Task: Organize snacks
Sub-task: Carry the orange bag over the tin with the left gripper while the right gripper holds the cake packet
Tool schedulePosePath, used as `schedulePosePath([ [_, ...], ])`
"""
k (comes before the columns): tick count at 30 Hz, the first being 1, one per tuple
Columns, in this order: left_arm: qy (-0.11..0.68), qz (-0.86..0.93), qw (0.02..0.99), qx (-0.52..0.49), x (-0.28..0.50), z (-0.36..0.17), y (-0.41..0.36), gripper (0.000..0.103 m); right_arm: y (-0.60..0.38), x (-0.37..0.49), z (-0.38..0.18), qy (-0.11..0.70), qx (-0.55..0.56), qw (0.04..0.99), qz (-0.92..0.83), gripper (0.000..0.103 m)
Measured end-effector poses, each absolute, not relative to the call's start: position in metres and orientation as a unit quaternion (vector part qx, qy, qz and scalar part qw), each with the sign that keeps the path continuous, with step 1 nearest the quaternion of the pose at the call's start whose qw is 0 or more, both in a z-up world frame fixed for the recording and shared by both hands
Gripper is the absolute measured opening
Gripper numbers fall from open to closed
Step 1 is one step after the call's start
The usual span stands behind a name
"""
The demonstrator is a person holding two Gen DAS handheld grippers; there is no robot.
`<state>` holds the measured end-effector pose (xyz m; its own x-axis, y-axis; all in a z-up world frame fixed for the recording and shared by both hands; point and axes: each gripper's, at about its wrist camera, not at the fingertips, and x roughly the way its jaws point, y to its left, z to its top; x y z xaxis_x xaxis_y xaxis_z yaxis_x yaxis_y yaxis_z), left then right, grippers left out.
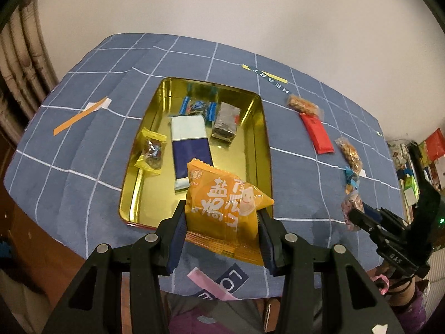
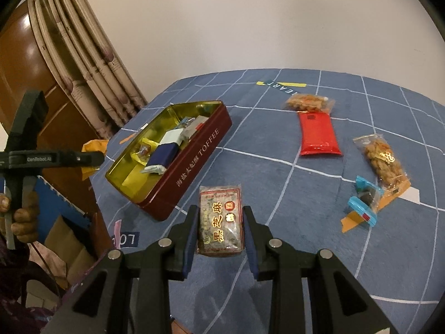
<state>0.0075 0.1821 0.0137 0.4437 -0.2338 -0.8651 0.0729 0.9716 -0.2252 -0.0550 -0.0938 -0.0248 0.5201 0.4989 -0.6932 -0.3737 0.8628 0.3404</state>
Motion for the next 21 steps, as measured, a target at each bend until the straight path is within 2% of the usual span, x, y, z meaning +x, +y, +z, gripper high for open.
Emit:
schedulePosePath([
  [21,0.515,-0.093,0.851,-0.037,0.043,-0.012,0.158,0.042,-0.103,-0.060,-0.026,0.421,0.090,0.870,0.238,0.031],
])
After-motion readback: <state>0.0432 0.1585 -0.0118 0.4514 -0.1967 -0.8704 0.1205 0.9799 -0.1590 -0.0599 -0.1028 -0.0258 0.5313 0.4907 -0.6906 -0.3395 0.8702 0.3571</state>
